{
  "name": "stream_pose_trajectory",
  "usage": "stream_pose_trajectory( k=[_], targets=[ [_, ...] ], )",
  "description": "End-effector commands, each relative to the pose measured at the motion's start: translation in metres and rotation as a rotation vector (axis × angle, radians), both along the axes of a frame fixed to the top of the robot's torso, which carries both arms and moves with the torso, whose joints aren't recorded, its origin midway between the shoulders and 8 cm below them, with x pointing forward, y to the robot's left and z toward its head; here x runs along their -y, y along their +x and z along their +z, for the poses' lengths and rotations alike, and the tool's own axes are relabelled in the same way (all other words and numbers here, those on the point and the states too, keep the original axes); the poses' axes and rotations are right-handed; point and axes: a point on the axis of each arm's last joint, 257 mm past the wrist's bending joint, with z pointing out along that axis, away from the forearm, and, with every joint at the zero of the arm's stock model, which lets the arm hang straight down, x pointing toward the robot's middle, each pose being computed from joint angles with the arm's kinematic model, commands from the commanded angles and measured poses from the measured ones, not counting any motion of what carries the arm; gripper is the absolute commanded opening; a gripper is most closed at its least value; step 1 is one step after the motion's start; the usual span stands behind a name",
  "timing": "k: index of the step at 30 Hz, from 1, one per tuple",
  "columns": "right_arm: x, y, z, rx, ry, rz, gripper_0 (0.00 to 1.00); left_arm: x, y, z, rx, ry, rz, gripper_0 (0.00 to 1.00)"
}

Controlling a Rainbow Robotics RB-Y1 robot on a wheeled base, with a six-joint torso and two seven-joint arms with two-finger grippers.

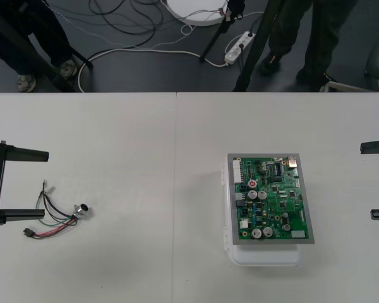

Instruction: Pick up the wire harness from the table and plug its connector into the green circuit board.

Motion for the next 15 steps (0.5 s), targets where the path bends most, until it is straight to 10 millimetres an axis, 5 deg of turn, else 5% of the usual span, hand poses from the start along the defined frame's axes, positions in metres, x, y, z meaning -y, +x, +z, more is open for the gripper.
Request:
stream_pose_trajectory(
  k=[1, 15],
  targets=[
    [0.014, 0.007, 0.013, -0.002, 0.031, -0.032, 1.0, 0.002, -0.018, -0.024, -0.032, 0.003, -0.034, 1.0],
    [0.031, 0.01, 0.003, 0.126, 0.131, 0.014, 1.0, -0.004, -0.019, -0.018, 0.012, 0.124, -0.118, 1.0]
  ],
)
